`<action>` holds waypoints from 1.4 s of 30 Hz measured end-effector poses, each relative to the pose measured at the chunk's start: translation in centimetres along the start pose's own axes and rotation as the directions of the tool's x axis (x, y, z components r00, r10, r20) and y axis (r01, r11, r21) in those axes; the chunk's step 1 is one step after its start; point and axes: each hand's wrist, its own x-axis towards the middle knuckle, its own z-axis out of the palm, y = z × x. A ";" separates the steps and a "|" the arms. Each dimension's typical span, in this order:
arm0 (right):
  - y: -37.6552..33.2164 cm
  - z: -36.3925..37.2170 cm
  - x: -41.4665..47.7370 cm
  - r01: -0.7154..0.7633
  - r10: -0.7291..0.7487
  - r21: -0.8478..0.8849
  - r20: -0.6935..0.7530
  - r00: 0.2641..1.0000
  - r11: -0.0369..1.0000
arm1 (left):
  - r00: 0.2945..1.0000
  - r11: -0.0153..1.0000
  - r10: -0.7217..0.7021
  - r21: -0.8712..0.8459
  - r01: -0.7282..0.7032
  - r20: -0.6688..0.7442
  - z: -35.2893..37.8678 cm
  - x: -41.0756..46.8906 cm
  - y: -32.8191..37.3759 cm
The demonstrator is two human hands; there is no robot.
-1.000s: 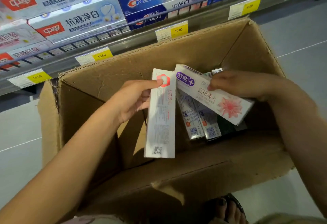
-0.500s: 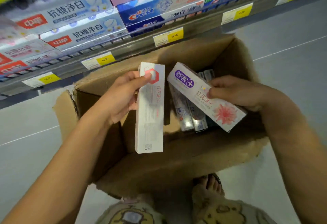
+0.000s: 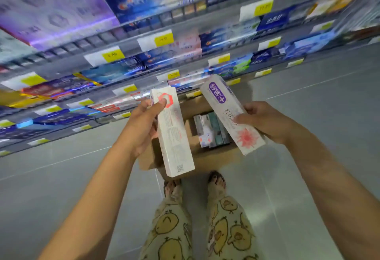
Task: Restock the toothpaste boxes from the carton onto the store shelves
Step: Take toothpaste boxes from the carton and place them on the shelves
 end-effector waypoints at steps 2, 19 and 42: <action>-4.4 -0.4 -4.9 0.033 -0.033 -0.017 0.003 0.999 0.999 | 1.000 0.999 0.013 -0.039 -0.014 -0.023 0.3 -4.3 4.1; -29.9 -4.2 -30.9 0.436 -0.419 -0.282 0.122 0.900 0.855 | 0.898 0.902 0.414 -0.062 -0.426 -0.151 2.6 -28.7 27.0; -41.7 2.4 -37.1 0.749 -0.762 -0.406 0.168 0.625 0.524 | 0.763 0.778 0.570 -0.100 -0.620 -0.304 -1.8 -39.1 33.9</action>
